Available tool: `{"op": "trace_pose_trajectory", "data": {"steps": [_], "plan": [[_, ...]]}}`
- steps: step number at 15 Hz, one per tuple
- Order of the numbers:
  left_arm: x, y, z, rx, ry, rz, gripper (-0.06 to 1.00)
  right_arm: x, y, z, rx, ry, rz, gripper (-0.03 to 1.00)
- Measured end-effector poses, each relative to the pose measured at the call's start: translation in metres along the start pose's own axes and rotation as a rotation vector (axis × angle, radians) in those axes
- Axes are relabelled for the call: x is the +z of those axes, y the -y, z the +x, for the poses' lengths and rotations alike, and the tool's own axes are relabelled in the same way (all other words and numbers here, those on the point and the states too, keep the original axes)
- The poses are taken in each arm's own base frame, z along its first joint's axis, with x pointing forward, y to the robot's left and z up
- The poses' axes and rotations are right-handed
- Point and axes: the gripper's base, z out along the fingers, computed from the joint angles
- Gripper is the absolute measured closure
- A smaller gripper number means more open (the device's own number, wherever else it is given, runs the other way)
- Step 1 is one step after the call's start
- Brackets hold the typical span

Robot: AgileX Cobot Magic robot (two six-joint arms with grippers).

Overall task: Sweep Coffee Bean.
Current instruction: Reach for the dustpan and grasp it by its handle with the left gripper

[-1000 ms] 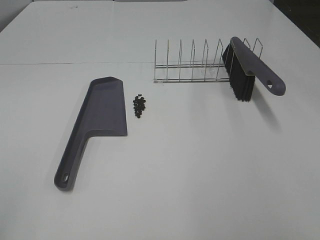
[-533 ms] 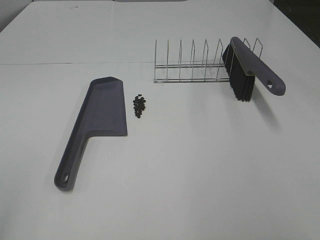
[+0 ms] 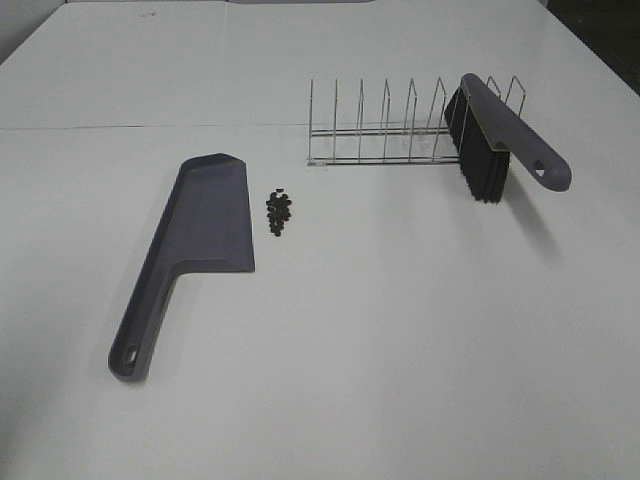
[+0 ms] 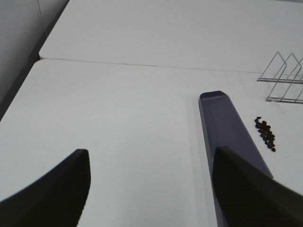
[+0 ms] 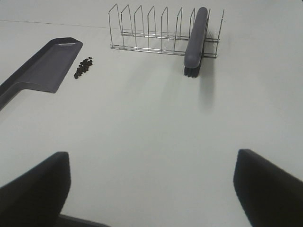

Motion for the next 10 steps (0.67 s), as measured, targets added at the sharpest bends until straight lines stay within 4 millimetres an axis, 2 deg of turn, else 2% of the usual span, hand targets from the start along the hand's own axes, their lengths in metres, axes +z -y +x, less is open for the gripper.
{"op": "trace_pose_trajectory", "data": {"steps": [5, 8, 10], "plan": [[0.079, -0.006, 0.010, -0.025, -0.385, -0.044, 0.29, 0.000, 0.000, 0.000, 0.000, 0.000, 0.000, 0.17], [0.107, -0.004, 0.011, -0.026, -0.570, -0.046, 0.29, 0.000, 0.000, 0.000, 0.000, 0.000, 0.000, 0.17], [0.127, 0.008, 0.011, -0.024, -0.672, -0.025, 0.29, 0.000, 0.000, 0.000, 0.000, 0.000, 0.000, 0.17]]}}
